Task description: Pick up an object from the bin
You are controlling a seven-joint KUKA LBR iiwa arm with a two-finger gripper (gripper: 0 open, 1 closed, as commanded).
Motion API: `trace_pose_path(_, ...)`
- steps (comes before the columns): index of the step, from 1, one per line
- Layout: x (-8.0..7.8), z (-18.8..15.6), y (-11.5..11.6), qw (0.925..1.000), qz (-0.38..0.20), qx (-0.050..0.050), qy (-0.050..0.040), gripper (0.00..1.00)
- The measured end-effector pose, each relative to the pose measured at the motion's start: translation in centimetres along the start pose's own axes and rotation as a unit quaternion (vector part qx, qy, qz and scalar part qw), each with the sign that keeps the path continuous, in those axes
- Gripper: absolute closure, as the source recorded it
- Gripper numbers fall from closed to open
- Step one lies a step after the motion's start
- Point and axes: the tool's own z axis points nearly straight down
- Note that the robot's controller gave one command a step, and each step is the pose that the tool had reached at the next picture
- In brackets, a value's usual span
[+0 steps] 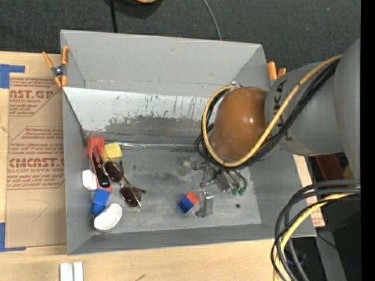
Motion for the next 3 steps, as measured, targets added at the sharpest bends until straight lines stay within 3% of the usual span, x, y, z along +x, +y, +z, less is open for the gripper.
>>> trace_pose_path(1, 1.9, -0.5, 0.4, 0.9950, -0.100, 0.002, -0.0078, 0.00)
trace_pose_path(2, 2.7, 2.2, 0.4, 1.0000, -0.005, 0.000, -0.0032, 0.00)
trace_pose_path(3, 2.1, 3.8, 1.4, 0.9755, -0.220, 0.003, -0.0084, 1.00)
